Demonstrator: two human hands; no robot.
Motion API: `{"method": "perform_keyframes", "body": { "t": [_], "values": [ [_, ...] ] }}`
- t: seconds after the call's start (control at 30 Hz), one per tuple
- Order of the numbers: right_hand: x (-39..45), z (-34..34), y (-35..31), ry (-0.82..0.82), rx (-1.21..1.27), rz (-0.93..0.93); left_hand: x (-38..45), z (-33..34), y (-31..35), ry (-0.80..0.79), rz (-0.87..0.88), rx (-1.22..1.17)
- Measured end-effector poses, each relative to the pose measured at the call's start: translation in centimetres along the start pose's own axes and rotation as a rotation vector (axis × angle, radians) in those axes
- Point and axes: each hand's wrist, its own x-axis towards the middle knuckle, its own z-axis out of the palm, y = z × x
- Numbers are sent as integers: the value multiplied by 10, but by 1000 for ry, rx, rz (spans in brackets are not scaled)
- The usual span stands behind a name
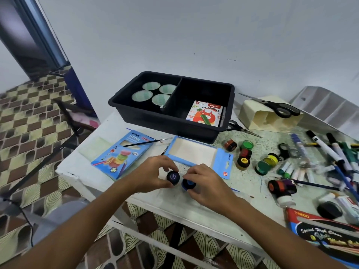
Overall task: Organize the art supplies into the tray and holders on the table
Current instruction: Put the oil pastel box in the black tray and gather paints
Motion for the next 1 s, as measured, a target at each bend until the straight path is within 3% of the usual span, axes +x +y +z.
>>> {"method": "perform_keyframes", "body": {
  "t": [0.5,0.87,1.0],
  "values": [
    [5,10,-1,37,-78,-106,3,7,-9,-6,129,234],
    [3,14,4,75,-90,-113,-12,12,-1,120,343,459],
    [3,12,5,64,-122,-137,-12,13,-2,132,340,473]
  ]
}}
